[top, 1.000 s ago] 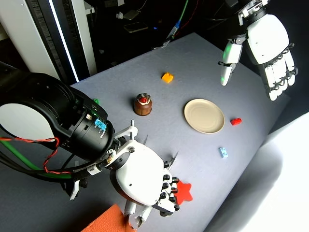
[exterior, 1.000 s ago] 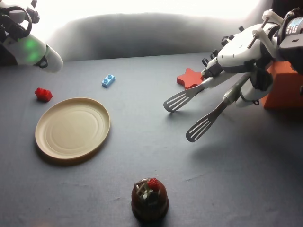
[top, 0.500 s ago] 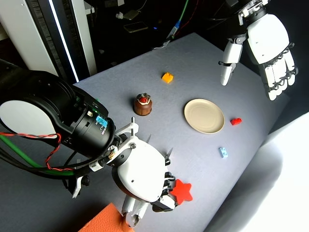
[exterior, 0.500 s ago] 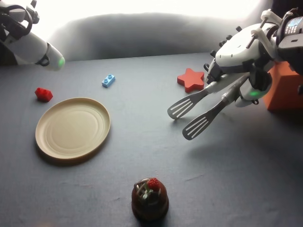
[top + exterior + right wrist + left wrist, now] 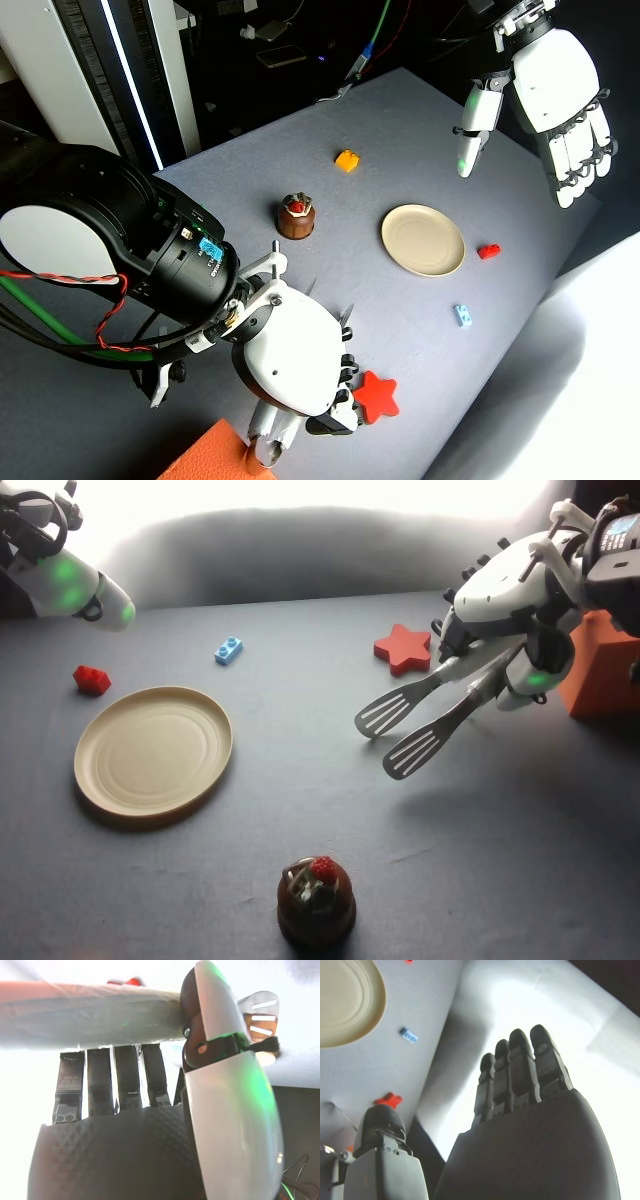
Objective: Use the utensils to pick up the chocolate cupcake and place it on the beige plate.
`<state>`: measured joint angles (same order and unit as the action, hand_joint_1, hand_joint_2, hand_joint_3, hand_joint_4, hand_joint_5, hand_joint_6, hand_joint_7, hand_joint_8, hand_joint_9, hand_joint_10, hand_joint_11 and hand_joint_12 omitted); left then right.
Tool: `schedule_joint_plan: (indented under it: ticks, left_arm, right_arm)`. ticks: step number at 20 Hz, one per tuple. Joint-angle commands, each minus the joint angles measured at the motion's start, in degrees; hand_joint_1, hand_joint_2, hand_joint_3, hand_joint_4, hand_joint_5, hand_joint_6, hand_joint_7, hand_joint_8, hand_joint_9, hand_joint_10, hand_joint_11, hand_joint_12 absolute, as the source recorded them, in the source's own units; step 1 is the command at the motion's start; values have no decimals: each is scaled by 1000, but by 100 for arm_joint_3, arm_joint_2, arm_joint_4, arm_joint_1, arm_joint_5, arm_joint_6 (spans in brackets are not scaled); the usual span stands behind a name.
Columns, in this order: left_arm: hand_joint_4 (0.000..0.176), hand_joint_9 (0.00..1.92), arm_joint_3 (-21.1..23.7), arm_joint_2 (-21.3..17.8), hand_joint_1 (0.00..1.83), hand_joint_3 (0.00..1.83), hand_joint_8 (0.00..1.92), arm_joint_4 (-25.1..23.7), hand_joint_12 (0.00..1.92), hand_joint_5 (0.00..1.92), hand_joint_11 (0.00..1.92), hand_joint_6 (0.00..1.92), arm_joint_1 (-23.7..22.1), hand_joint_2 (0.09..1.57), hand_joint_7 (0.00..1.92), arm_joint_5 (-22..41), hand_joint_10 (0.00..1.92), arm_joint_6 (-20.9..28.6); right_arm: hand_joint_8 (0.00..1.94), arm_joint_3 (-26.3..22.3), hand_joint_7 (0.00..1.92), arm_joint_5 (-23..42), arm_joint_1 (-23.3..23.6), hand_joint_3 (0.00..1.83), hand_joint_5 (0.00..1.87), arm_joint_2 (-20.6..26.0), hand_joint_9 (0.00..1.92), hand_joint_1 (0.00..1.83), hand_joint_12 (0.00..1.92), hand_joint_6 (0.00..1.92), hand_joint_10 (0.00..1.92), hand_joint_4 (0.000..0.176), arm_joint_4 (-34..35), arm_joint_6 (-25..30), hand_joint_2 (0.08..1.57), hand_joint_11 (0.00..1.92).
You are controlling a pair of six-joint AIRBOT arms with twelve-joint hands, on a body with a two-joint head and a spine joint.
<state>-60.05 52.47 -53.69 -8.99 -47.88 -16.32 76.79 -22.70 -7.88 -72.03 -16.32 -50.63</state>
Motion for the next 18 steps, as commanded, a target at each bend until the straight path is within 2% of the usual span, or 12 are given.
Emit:
schedule_joint_plan:
  ticks: [1, 4, 7, 10, 12, 14, 16, 18]
  left_arm:
    - [0, 195, -34, -26, 273, 0, 4, -403, 384, 167, 0, 5, -74, 1033, 197, 181, 6, -48]
    - [0, 198, -35, -22, 272, 1, 2, -402, 385, 181, 0, 4, -75, 1031, 202, 179, 2, -128]
    - [0, 178, -56, -20, 275, 1, 0, -346, 298, 161, 0, 1, -83, 1040, 184, 177, 1, -125]
    - [0, 183, -89, -12, 285, 0, 2, -291, 313, 166, 0, 3, -83, 1032, 189, 175, 3, -126]
    - [0, 156, -92, -8, 259, 2, 1, -283, 229, 139, 0, 1, -84, 1044, 164, 175, 1, -141]
    - [0, 155, -80, -8, 273, 0, 0, -272, 252, 127, 0, 2, -105, 1042, 156, 174, 1, -165]
    - [0, 181, -80, -8, 275, 1, 2, -272, 329, 148, 0, 2, -112, 1040, 186, 174, 3, -165]
    - [0, 171, -82, -8, 262, 2, 1, -273, 306, 142, 0, 0, -112, 1046, 174, 174, 1, -165]
  right_arm:
    - [735, -26, 501, 357, 83, 0, 706, 51, 391, 1146, 1676, 13, 1232, 0, -84, -2, 1101, 222]
    - [715, -147, 504, 357, 144, 0, 729, 95, 382, 1143, 1668, 22, 1216, 0, -83, -4, 1096, 212]
    - [714, -253, 497, 353, 244, 0, 745, 133, 376, 1147, 1679, 29, 1229, 0, -82, 5, 1093, 213]
    - [711, -331, 539, 311, 369, 0, 759, 175, 381, 1150, 1668, 33, 1205, 0, -79, 56, 1099, 207]
    - [755, -426, 486, 313, 448, 4, 734, 222, 350, 1119, 1680, 20, 1244, 0, -78, 63, 1129, 205]
    - [838, -586, 461, 321, 528, 0, 757, 290, 320, 1099, 1673, 30, 1259, 0, -76, 62, 1138, 224]
    - [780, -809, 571, 404, 599, 0, 807, 371, 436, 1145, 1569, 41, 1161, 0, -77, 65, 1113, 357]
    - [774, -1029, 576, 458, 655, 2, 803, 440, 430, 1139, 1599, 36, 1158, 0, -79, 158, 1122, 332]
